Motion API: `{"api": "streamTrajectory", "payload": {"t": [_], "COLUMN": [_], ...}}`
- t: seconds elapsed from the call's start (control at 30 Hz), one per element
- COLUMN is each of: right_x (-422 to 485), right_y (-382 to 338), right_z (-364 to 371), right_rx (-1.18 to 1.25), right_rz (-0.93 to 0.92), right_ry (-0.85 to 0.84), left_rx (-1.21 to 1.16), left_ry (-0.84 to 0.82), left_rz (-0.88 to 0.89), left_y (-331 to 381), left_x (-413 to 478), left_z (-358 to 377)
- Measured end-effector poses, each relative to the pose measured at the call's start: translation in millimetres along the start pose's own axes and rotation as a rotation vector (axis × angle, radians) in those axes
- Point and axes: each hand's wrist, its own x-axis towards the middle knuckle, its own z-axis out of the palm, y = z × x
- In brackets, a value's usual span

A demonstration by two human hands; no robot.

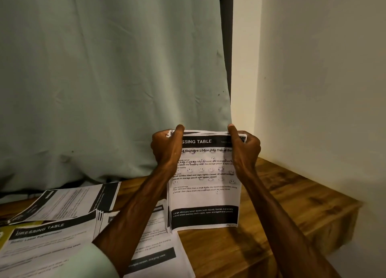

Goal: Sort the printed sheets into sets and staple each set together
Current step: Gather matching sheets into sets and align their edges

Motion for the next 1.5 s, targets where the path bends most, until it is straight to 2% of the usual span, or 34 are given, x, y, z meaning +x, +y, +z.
{"api": "streamTrajectory", "payload": {"t": [0.53,0.7,0.87,1.03,1.1,1.2,1.33,1.5], "right_x": [4.1,4.2,7.3,7.5,4.6,1.6,-2.7,-21.9], "right_y": [3.5,-2.7,2.7,2.0,-1.3,-3.5,-4.5,17.0], "right_z": [0.7,3.5,5.5,11.3,12.6,3.4,-15.3,-26.7], "right_rx": [-0.019,-0.101,-0.121,-0.100,-0.069,0.080,0.265,0.352], "right_rz": [-0.122,-0.275,-0.353,-0.333,-0.287,-0.136,0.043,0.372], "right_ry": [0.031,0.110,0.148,0.150,0.098,-0.072,-0.326,-0.655], "left_rx": [-0.082,-0.119,-0.315,-0.119,-0.074,-0.121,-0.253,-0.133], "left_ry": [-0.090,-0.118,-0.433,-0.576,-0.583,-0.503,-0.431,-0.493], "left_rz": [0.074,0.126,0.126,-0.096,-0.072,-0.005,-0.078,-0.152], "left_y": [3.8,-2.0,-20.4,-59.6,-67.0,-60.9,-39.2,-36.8], "left_x": [-6.9,-7.1,-21.2,-26.3,-27.6,-23.9,-6.4,6.5], "left_z": [-6.6,-8.4,-28.9,-45.1,-45.8,-44.4,-45.9,-65.6]}}
